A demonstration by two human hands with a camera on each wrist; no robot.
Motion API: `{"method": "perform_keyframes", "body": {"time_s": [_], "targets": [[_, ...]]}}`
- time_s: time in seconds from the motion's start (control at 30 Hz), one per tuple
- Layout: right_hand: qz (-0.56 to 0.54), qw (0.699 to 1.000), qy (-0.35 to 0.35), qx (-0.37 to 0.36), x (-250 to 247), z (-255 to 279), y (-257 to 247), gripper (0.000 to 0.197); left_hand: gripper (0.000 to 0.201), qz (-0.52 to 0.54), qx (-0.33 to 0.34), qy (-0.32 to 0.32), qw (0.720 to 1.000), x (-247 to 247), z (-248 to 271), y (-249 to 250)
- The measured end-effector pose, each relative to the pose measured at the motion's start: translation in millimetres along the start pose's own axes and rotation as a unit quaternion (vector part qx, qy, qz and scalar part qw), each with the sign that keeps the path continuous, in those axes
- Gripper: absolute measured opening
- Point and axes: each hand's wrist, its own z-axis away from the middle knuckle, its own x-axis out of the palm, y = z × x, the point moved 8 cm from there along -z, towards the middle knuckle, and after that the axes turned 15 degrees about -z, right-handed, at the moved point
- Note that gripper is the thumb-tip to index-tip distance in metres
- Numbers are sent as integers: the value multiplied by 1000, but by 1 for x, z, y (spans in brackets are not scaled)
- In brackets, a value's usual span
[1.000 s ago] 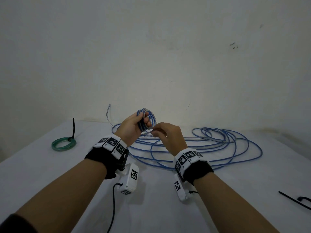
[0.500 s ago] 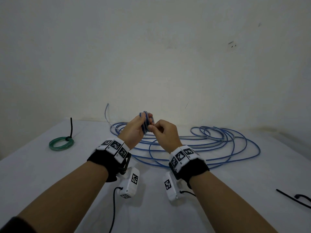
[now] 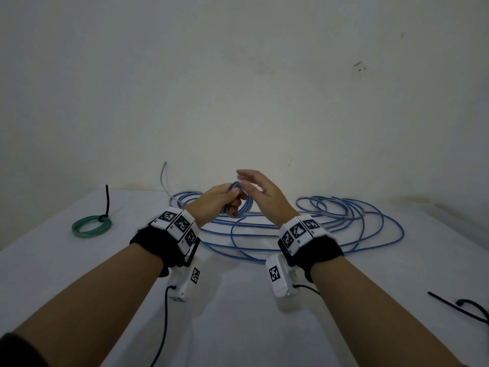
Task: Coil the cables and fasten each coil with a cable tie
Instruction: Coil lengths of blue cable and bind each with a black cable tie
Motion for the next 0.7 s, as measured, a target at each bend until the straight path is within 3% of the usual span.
{"method": "perform_keyframes", "body": {"time_s": [0.1, 0.27, 0.4, 0.53, 0.7], "targets": [[-32, 999, -16, 23, 2, 1, 3, 21, 25, -29, -2, -20, 999, 5, -1, 3], [-35, 999, 16, 27, -8, 7, 4, 16, 20, -92, -7, 65, 994, -3, -2, 5], [-74, 995, 36, 52, -10, 11, 6, 13, 13, -50, -19, 100, 994, -1, -3, 2], [-120, 989, 52, 66, -16, 13, 7, 12, 16, 33, -19, 79, 996, 3, -2, 4], [-148, 984, 74, 68, -21, 17, 5, 11, 15, 26, -14, 72, 997, 3, -5, 4]]}}
